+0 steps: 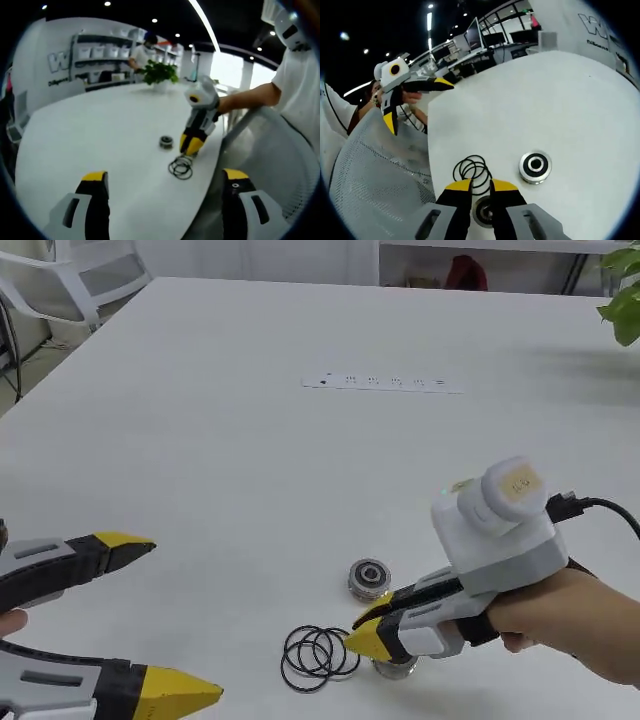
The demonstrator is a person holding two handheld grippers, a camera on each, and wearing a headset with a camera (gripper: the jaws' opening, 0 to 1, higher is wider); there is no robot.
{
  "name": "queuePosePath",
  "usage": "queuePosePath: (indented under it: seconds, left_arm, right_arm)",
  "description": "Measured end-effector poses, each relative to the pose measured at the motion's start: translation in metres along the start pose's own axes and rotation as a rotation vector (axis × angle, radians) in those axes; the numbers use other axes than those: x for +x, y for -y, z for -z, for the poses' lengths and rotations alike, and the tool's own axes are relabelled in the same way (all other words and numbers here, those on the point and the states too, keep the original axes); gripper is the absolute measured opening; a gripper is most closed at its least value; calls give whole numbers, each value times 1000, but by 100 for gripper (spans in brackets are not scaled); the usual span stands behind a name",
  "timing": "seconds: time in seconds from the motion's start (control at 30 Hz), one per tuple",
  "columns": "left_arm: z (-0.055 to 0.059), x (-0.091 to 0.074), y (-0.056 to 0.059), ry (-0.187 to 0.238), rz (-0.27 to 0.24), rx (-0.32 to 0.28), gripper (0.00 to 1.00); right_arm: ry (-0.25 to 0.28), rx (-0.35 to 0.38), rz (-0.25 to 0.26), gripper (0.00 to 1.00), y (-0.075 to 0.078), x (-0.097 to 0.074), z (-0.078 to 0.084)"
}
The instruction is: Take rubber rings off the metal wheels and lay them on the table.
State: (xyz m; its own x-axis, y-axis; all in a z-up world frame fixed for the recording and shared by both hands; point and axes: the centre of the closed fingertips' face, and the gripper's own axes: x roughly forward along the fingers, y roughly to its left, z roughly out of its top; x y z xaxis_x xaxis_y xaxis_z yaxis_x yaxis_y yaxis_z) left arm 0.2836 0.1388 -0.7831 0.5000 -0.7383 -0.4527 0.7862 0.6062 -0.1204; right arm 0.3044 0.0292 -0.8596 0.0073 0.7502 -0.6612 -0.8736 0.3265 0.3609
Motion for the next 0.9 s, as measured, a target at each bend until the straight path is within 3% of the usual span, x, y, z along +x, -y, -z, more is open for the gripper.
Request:
queuePosePath:
  seconds: [0.3, 0.6, 0.9]
  left_arm:
    - [-1, -1, -1, 3, -3, -2, 95]
    - [-2, 0, 1, 2, 4, 4, 95]
    - [-6, 1, 3, -7, 23, 28, 95]
  right_arm:
    - [22, -5, 4, 14, 1, -4, -6]
    - [71, -34, 5, 24, -3, -16, -20]
    - [57, -142, 7, 39, -13, -26, -28]
